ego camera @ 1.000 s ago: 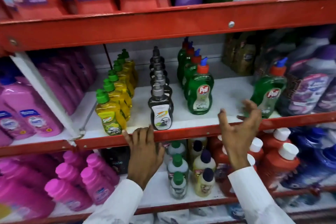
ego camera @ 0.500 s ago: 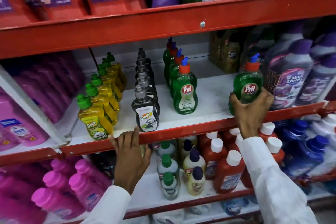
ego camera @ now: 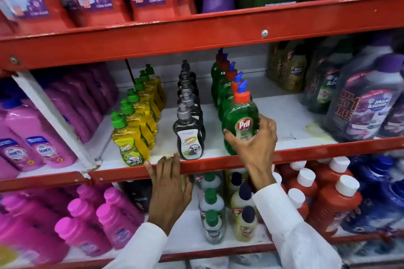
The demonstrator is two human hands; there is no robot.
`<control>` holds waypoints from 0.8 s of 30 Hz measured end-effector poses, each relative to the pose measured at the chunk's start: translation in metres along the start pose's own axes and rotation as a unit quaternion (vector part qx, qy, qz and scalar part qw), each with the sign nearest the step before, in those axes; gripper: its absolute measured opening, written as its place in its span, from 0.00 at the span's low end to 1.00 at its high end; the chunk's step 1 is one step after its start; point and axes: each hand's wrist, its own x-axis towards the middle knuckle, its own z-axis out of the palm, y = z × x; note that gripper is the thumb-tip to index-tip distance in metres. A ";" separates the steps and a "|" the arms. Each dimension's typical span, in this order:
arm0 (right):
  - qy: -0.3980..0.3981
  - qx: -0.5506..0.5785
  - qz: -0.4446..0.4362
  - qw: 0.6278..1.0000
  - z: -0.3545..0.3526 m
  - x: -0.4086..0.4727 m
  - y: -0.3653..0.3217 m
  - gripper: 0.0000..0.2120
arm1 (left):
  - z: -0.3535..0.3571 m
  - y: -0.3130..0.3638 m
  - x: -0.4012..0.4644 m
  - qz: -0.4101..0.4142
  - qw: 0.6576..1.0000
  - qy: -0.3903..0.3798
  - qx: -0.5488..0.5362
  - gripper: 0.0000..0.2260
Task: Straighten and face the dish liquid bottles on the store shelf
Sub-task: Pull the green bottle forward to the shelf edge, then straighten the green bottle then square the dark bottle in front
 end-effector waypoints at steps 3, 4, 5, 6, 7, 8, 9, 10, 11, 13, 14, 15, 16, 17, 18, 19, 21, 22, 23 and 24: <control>-0.011 -0.013 0.023 1.000 0.008 0.001 0.002 0.36 | 0.000 0.001 -0.002 -0.001 1.000 -0.005 0.015 0.29; -0.014 -0.013 0.029 0.999 0.009 0.002 0.004 0.36 | 0.000 0.001 -0.002 0.003 1.000 -0.006 0.018 0.29; -0.019 -0.012 0.030 0.999 0.009 0.002 0.005 0.37 | 0.000 0.001 -0.002 0.007 1.000 -0.005 0.018 0.30; -0.024 -0.010 0.027 0.999 0.008 0.001 0.005 0.37 | -0.001 0.000 -0.002 0.011 1.000 -0.006 0.017 0.30; -0.031 -0.007 0.023 0.999 0.007 0.001 0.007 0.38 | -0.002 0.000 -0.003 0.013 1.000 -0.007 0.017 0.31; -0.041 -0.005 0.019 0.999 0.005 0.000 0.008 0.39 | -0.002 0.001 -0.003 0.012 1.000 -0.007 0.014 0.31; -0.054 -0.005 0.016 0.998 0.002 0.000 0.011 0.41 | -0.002 0.002 -0.003 0.008 1.000 -0.005 0.005 0.31; -0.069 -0.006 0.016 0.997 -0.002 -0.001 0.016 0.43 | -0.003 0.003 -0.002 -0.003 1.000 0.001 -0.016 0.31; -0.086 -0.008 0.020 0.996 -0.007 -0.002 0.023 0.47 | -0.003 0.006 -0.003 -0.018 0.999 0.015 -0.048 0.30; -0.127 -0.005 0.035 0.991 -0.020 -0.002 0.039 0.50 | -0.005 0.018 -0.006 -0.035 0.988 0.064 -0.135 0.27; -0.152 -0.002 0.043 0.987 -0.026 0.001 0.045 0.49 | -0.007 0.027 -0.009 -0.024 0.979 0.091 -0.178 0.25; -0.184 0.000 0.052 0.982 -0.031 0.006 0.050 0.46 | -0.010 0.038 -0.010 -0.005 0.969 0.109 -0.221 0.23; -0.220 -0.001 0.058 0.974 -0.036 0.012 0.054 0.43 | -0.012 0.051 -0.009 0.014 0.959 0.114 -0.258 0.20; -0.254 -0.006 0.060 0.965 -0.040 0.018 0.056 0.40 | -0.015 0.065 -0.005 0.027 0.951 0.110 -0.288 0.18; -0.278 -0.009 0.057 0.959 -0.043 0.025 0.058 0.37 | -0.019 0.077 0.003 0.030 0.944 0.101 -0.313 0.16; -0.292 -0.006 0.051 0.955 -0.044 0.030 0.059 0.34 | -0.021 0.088 0.012 0.025 0.939 0.092 -0.332 0.15; -0.297 0.016 0.039 0.954 -0.047 0.036 0.061 0.28 | -0.024 0.104 0.030 0.013 0.929 0.084 -0.360 0.17; -0.294 0.023 0.032 0.955 -0.048 0.037 0.062 0.26 | -0.023 0.108 0.037 0.012 0.928 0.083 -0.362 0.18; -0.291 0.025 0.025 0.956 -0.048 0.038 0.064 0.25 | -0.018 0.108 0.043 0.012 0.930 0.073 -0.360 0.20; -0.290 0.025 0.018 0.956 -0.048 0.038 0.065 0.24 | -0.015 0.108 0.047 0.013 0.933 0.056 -0.355 0.22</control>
